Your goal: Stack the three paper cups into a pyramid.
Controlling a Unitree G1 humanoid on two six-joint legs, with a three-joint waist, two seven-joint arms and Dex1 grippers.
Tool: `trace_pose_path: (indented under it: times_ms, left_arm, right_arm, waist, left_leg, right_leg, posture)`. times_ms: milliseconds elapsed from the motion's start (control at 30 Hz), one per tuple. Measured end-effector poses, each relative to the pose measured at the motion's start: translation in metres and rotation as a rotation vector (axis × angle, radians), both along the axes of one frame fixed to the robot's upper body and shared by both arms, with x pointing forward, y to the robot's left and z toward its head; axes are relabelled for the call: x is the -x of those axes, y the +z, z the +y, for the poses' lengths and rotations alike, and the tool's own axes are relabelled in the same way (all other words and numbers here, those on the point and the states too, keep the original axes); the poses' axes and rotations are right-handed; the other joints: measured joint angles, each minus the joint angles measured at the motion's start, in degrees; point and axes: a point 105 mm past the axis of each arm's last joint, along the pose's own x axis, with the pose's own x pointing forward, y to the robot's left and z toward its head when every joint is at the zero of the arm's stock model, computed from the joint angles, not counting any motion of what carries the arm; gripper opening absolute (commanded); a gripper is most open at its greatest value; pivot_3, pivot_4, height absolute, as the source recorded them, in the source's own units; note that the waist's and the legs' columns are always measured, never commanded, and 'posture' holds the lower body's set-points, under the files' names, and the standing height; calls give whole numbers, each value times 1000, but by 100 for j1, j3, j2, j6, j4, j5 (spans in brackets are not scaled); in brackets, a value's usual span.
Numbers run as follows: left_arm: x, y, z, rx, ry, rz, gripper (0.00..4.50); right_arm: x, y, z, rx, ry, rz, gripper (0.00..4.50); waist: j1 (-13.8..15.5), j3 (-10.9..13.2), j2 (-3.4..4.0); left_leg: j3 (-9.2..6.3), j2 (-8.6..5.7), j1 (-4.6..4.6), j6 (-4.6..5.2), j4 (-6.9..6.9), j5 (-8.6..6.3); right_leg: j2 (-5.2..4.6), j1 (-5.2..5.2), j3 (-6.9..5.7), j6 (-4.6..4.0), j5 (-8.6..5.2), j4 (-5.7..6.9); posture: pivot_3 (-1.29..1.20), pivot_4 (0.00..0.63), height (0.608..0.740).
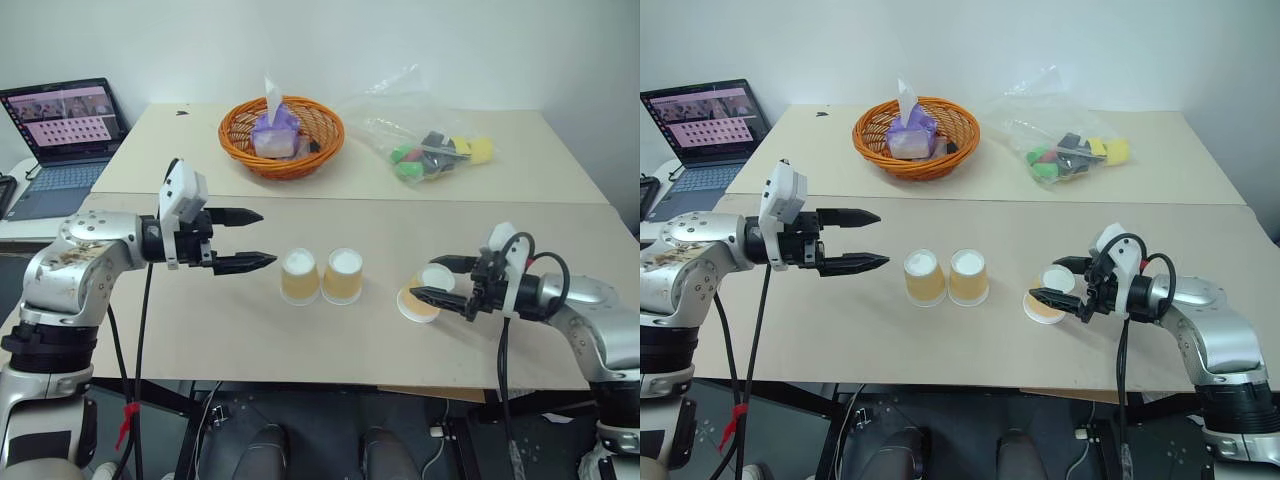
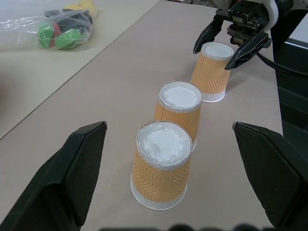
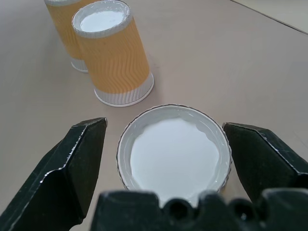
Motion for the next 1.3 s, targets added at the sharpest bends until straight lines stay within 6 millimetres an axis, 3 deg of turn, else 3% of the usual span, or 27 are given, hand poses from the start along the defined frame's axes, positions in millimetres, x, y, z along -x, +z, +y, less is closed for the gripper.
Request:
trace_pose_path:
  times_ms: [67, 100, 233, 300, 367, 433, 467, 533, 600, 700, 800, 1033, 1300]
  left_arm:
    - [0, 0, 0, 0, 2, -1, 4500]
    - [0, 0, 0, 1, 2, -1, 4500]
    - [0, 0, 0, 1, 4, -2, 4500]
    - [0, 0, 0, 1, 4, -2, 4500]
    - [0, 0, 0, 2, 3, -2, 4500]
    - [0, -1, -1, 2, 0, 0, 4500]
    - [0, -1, -1, 1, -1, 1, 4500]
    - [-1, -2, -2, 0, -7, 4, 4500]
    - [-1, -3, -3, -1, -12, 9, 4500]
    - [-2, -5, -5, -4, -20, 16, 4500]
    - [-3, -6, -8, 0, -27, 19, 4500]
    - [-3, -7, -8, 4, -25, 23, 4500]
    - [-3, -8, -8, 2, -24, 24, 4500]
  right_arm:
    - [0, 0, 0, 1, 0, -1, 3013]
    - [0, 0, 0, 1, 0, -1, 2840]
    - [-2, 5, 2, -6, 4, -15, 2840]
    - [-6, 18, 8, -40, 28, -54, 2840]
    - [-10, 41, 16, -67, 61, -118, 2840]
    - [-13, 91, 34, -107, 139, -235, 2840]
    - [-12, 105, 40, -117, 166, -270, 2840]
    - [-1, 160, 59, -128, 280, -402, 2840]
    - [4, 184, 70, -115, 349, -434, 2840]
    - [-1, 198, 89, -144, 434, -366, 2840]
    - [-9, 188, 116, -121, 522, -251, 2840]
    - [-24, 119, 153, 87, 624, -23, 2840]
    - [-21, 113, 162, 165, 681, -50, 2840]
  waist:
    - [-1, 0, 0]
    - [-3, 0, 0]
    - [-14, 0, 0]
    - [-29, 0, 0]
    - [-35, 1, 1]
    - [-56, 10, 16]
    - [-58, 10, 16]
    - [-38, 10, 16]
    - [-30, 10, 15]
    - [-28, 10, 15]
    - [-33, 10, 15]
    - [-45, 11, 16]
    - [-58, 10, 16]
  left_leg:
    - [0, 0, 0, 0, 0, 0]
    - [0, 0, 0, 0, 0, 0]
    - [0, 0, 0, 0, 0, 0]
    - [0, 0, 0, 0, -1, 0]
    - [0, 0, 1, 0, -1, 0]
    - [4, 0, -2, -1, -3, 1]
    - [3, 0, 1, -1, -5, 1]
    - [-3, 5, -1, -1, -14, 1]
    - [-2, 5, -3, -1, -10, 0]
    - [3, 2, -3, -1, 1, 1]
    - [0, 4, 1, -1, -8, 0]
    - [-2, 2, -18, -4, -2, 3]
    - [-3, 2, -8, -9, -1, 5]
  right_leg:
    - [0, 0, 0, 0, 0, 0]
    - [0, 0, 0, 0, 0, 0]
    - [0, -2, 0, 0, 0, 0]
    - [0, -4, 2, 0, 0, 3]
    - [1, -6, 3, 0, 0, 5]
    - [0, -14, 11, -1, 0, 7]
    - [1, -13, 11, 0, 0, 8]
    - [7, -15, 3, 0, 0, -1]
    - [6, -12, 3, 0, 0, -2]
    - [3, -12, 8, -1, 1, 2]
    - [7, -17, 8, -1, 1, 9]
    - [6, -35, 8, -1, 1, 46]
    - [7, -33, 8, -1, 0, 44]
  posture:
    - [0, 150, 740]
    - [0, 150, 740]
    - [0, 150, 740]
    - [0, 150, 740]
    - [0, 150, 740]
    - [0, 150, 740]
    - [0, 150, 740]
    - [0, 150, 740]
    - [0, 150, 740]
    - [0, 150, 740]
    - [0, 150, 740]
    - [0, 150, 740]
    - [0, 150, 740]
